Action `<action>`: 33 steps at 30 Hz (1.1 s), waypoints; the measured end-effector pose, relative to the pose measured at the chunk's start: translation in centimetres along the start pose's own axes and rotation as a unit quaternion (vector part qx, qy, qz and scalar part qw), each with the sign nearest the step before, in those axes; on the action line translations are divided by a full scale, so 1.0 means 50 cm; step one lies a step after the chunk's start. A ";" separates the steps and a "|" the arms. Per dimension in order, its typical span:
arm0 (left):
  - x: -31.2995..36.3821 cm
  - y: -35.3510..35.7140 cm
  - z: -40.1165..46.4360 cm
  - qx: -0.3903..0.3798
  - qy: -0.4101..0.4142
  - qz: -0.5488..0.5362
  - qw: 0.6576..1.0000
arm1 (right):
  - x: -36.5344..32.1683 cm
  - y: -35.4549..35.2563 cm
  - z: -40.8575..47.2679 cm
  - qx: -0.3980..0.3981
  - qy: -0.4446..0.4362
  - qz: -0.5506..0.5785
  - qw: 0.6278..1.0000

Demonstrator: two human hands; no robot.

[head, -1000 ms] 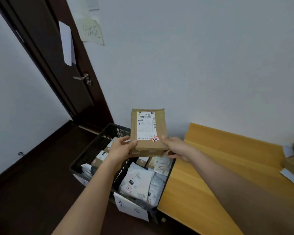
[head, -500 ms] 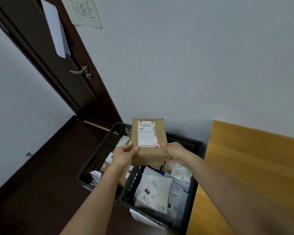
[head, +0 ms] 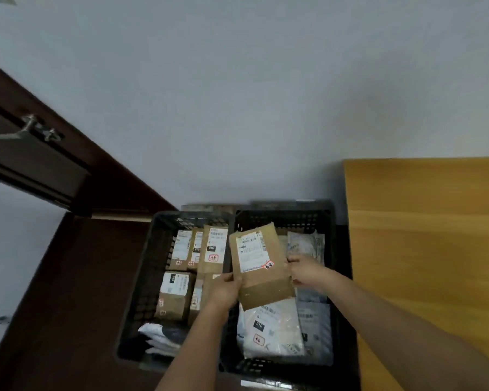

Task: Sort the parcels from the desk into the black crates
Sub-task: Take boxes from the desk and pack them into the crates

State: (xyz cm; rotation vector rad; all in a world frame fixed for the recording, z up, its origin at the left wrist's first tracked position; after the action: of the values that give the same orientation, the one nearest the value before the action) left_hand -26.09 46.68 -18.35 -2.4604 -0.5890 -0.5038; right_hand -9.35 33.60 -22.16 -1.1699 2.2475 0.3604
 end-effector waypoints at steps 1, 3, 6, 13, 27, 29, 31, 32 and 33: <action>-0.010 0.016 0.028 -0.008 -0.003 -0.001 1.000 | 0.021 -0.003 0.022 0.010 0.004 -0.005 1.000; -0.028 0.046 0.085 -0.020 -0.005 0.007 1.000 | 0.066 -0.006 0.063 0.039 0.018 0.008 0.999; -0.050 0.077 0.176 -0.036 0.003 0.040 0.999 | 0.122 -0.006 0.130 0.087 0.034 0.032 0.995; -0.029 0.123 0.339 -0.050 0.156 0.155 0.974 | 0.173 0.030 0.302 0.156 0.014 0.049 0.987; -0.017 0.173 0.393 -0.064 0.254 0.352 0.899 | 0.150 0.080 0.326 0.061 -0.024 -0.023 0.998; 0.011 0.163 0.366 -0.065 0.274 0.356 0.891 | 0.114 0.070 0.295 0.064 -0.060 -0.029 0.996; 0.041 0.151 0.345 -0.053 0.290 0.397 0.870 | 0.074 0.061 0.261 0.068 -0.098 -0.068 0.991; 0.060 0.142 0.330 -0.040 0.294 0.435 0.850 | 0.058 0.057 0.244 0.069 -0.101 -0.114 0.986; 0.082 0.134 0.311 -0.027 0.300 0.472 0.829 | 0.041 0.051 0.226 0.070 -0.095 -0.163 0.979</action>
State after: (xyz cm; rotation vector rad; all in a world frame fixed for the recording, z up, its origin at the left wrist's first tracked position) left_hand -15.86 52.05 -31.34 -2.0994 0.8740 -0.7865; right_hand -8.22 39.13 -32.49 -1.3402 1.8463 0.1717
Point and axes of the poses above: each hand's wrist, its own z-axis towards the middle knuckle, its own y-axis out of the palm, x = y × z, the point moved 9 cm from there along z, towards the middle knuckle, and after that the axes turned 8 degrees about z, right-handed, at the moved point
